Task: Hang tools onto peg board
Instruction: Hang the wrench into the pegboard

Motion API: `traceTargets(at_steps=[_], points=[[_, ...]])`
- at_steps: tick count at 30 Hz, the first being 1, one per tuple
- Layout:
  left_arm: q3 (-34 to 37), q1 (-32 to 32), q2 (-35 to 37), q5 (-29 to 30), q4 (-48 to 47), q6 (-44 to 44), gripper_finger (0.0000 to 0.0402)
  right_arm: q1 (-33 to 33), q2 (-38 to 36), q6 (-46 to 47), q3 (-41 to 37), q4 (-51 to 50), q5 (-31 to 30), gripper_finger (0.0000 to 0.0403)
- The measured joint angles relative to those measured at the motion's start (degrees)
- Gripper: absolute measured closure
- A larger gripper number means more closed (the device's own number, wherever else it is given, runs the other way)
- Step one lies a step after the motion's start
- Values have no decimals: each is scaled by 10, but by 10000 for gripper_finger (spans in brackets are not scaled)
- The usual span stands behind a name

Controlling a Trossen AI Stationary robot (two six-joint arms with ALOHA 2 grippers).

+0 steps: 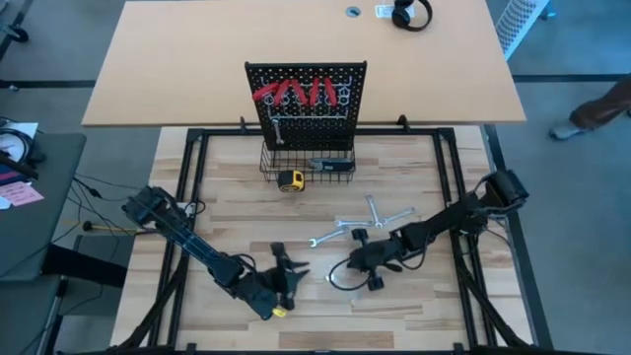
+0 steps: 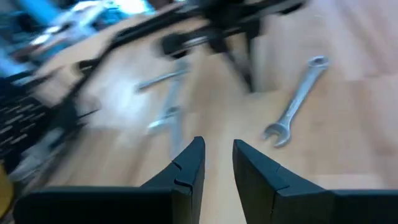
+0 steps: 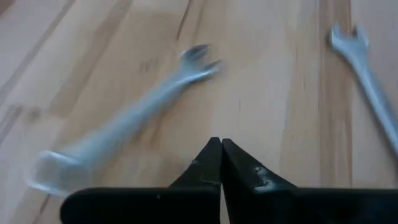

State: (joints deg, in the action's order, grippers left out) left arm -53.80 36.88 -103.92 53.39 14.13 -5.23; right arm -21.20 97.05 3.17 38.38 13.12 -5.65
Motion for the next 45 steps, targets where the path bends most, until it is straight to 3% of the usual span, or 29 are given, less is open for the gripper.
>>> traceTargets(at_steps=[6, 12, 17, 21, 25, 30, 33, 38, 45], points=[[-62, -27, -56, -126, 0, 18, 329, -14, 39, -1, 47, 1, -10, 388], [-87, -44, -79, -228, -1, 15, 314, -43, 4, 43, 53, 6, -21, 352], [-88, -45, -79, -220, -1, 15, 306, -124, 23, -11, 53, 100, 0, 346], [-88, -48, -79, -211, -7, 16, 308, -144, 84, -55, 82, 150, 41, 327], [-87, -50, -63, -208, -30, 15, 309, -126, 133, -87, 161, 79, 126, 274], [-88, -49, -44, -206, -44, 15, 309, -101, 186, -196, 243, -46, 244, 200], [-88, -47, -42, -206, -46, 12, 309, -97, 186, -283, 252, -89, 254, 181], [-87, -47, -43, -205, -92, -21, 309, -79, 205, -317, 254, -100, 232, 200], [-87, -32, -37, -162, -124, -30, 309, -51, 250, -277, 257, -80, 240, 290]])
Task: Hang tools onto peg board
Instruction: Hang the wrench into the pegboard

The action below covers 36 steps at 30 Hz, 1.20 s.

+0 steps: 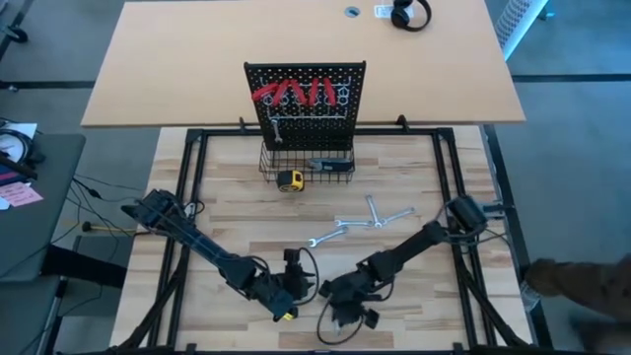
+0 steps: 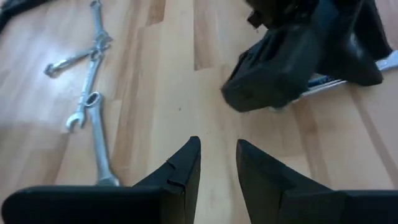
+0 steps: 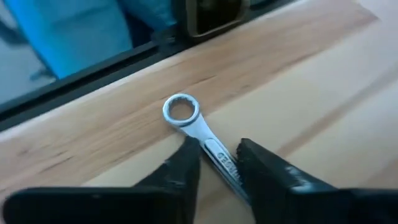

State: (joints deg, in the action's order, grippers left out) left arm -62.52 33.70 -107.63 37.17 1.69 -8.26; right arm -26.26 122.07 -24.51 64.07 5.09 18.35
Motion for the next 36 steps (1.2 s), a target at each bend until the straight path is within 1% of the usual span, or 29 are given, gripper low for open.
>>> traceTargets(at_steps=[3, 6, 9, 11, 15, 17, 20, 24, 26, 29, 32, 34, 36], points=[[0, 5, 16, 18, -23, -4, 309, 13, 8, 67, 1, 12, -2, 329], [0, 9, 36, 41, -61, -27, 309, 25, 9, 126, 1, 19, -8, 354], [0, 20, 59, 58, -122, -63, 309, 37, 8, 167, -1, 27, -16, 366], [0, 31, 75, 80, -164, -96, 309, 41, 8, 192, -3, 41, -27, 375], [0, 63, 97, 149, -234, -154, 309, 41, 6, 215, -5, 66, -70, 395], [0, 80, 102, 182, -257, -180, 309, 41, 0, 229, -6, 66, -88, 397], [0, 98, 102, 217, -278, -208, 309, 42, -20, 245, -16, 83, -130, 394], [0, 108, 102, 229, -289, -230, 309, 39, -62, 253, -53, 136, -178, 393], [0, 109, 102, 229, -290, -231, 309, 39, -86, 258, -73, 169, -187, 392], [0, 109, 102, 229, -292, -231, 309, 37, -111, 267, -108, 231, -185, 387], [0, 109, 102, 229, -292, -231, 309, 34, -101, 271, -134, 264, -181, 356], [0, 109, 102, 231, -293, -231, 309, 34, -83, 271, -138, 277, -183, 323], [0, 107, 102, 231, -292, -230, 309, 34, -65, 274, -137, 291, -211, 283]])
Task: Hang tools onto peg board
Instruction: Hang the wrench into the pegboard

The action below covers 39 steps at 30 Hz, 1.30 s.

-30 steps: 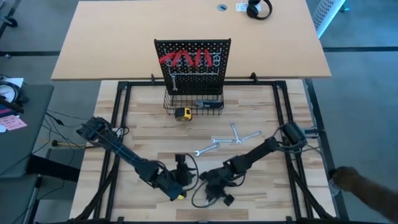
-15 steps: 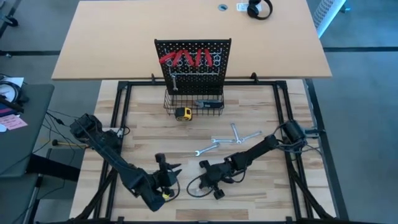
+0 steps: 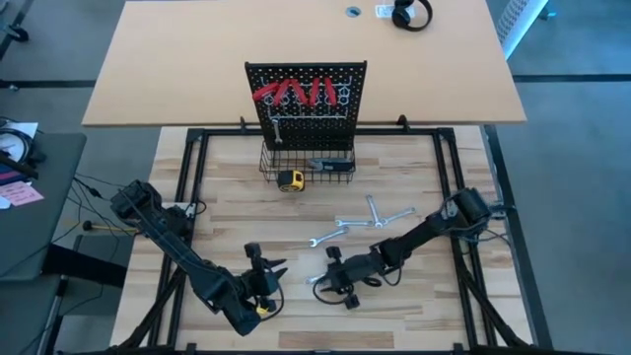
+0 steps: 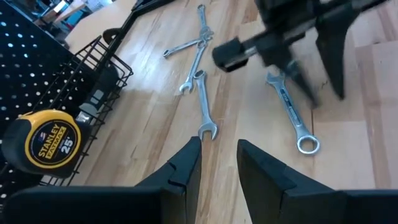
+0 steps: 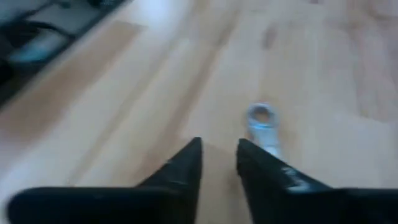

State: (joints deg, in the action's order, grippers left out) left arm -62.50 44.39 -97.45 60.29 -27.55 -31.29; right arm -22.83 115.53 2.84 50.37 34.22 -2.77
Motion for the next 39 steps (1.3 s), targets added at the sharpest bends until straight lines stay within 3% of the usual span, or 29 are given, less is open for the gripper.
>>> traceTargets(at_steps=[5, 10, 19, 29, 31, 35, 39], points=[[0, -7, 0, 0, 0, 0, 309, -4, 20, 10, 10, 16, -23, 207], [0, -8, 0, 1, 0, 0, 309, -22, 20, -34, 27, 18, -92, 203], [0, -8, 0, 1, 0, -4, 309, 11, 19, -4, 29, -64, -105, 253], [0, -9, -2, 2, 11, -16, 309, 19, 15, 1, 31, -148, -82, 371], [11, -10, -2, 2, 51, -8, 309, 19, 15, 0, 31, -148, -88, 393], [69, -12, -2, -6, 208, 44, 309, 18, 16, 1, 29, -130, -89, 393], [141, -28, -2, -64, 354, 87, 308, 17, 18, 1, 29, -100, -88, 394]])
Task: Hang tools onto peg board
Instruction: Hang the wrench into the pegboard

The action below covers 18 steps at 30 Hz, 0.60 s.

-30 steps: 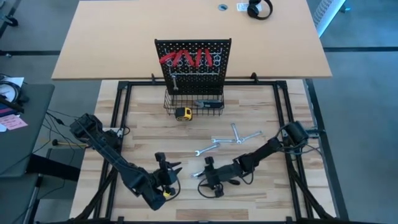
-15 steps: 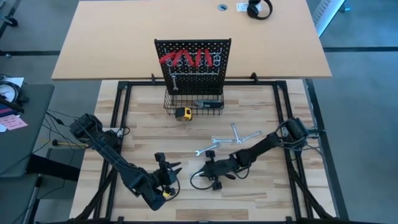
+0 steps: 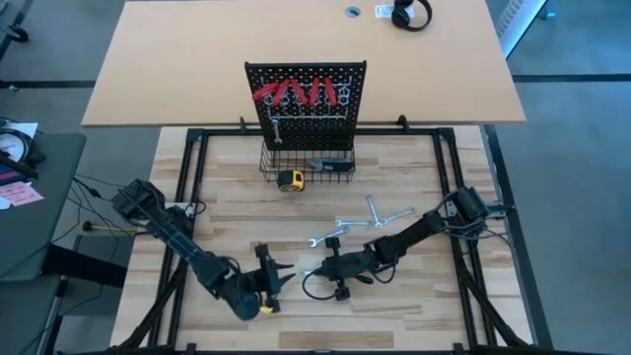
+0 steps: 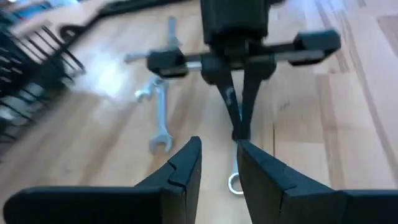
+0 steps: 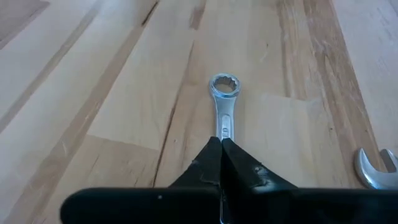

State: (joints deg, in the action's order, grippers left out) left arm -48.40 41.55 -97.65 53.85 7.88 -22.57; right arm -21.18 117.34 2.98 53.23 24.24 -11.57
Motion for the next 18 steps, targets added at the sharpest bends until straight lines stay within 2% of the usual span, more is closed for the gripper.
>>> traceTargets(at_steps=[5, 8, 11, 14, 18], points=[[69, -32, 0, -107, 144, 15, 290, -1, -14, 0, -3, 27, 8, 385], [85, -42, 0, -155, 170, 16, 276, -2, -36, -2, -4, 21, 9, 374], [86, -43, -8, -163, 172, 21, 273, -7, -57, -4, -2, 26, 9, 369], [76, -47, -35, -169, 189, 22, 290, -14, -59, -5, -2, 20, 9, 370], [38, -61, -89, -224, 184, 22, 344, -27, -60, -15, -2, 17, -22, 376]])
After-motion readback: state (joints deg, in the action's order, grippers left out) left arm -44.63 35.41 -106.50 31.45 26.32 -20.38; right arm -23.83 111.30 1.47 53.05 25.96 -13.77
